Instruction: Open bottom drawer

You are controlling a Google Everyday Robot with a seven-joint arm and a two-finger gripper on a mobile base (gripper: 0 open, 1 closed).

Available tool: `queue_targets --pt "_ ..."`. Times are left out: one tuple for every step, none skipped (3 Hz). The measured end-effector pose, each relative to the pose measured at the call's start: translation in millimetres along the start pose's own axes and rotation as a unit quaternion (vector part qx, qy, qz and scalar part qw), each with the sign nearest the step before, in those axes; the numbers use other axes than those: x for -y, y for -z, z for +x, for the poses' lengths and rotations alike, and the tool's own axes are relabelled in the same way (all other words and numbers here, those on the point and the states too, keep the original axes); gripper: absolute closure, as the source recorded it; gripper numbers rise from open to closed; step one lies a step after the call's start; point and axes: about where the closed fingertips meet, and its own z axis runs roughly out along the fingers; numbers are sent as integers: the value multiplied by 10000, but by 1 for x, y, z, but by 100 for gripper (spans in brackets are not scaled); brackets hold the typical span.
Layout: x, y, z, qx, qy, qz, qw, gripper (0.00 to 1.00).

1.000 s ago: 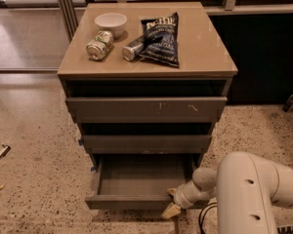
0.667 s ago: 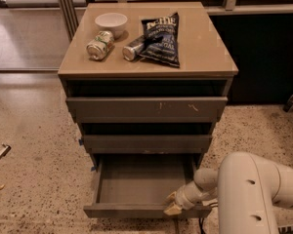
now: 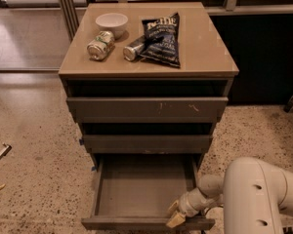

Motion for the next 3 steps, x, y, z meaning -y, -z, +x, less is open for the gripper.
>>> queue_targets --pt "-19 -2 10 18 9 -35 10000 85" --pt "-32 -4 13 20 27 -39 10000 87" --pt "-48 -6 14 8 45 39 10000 89"
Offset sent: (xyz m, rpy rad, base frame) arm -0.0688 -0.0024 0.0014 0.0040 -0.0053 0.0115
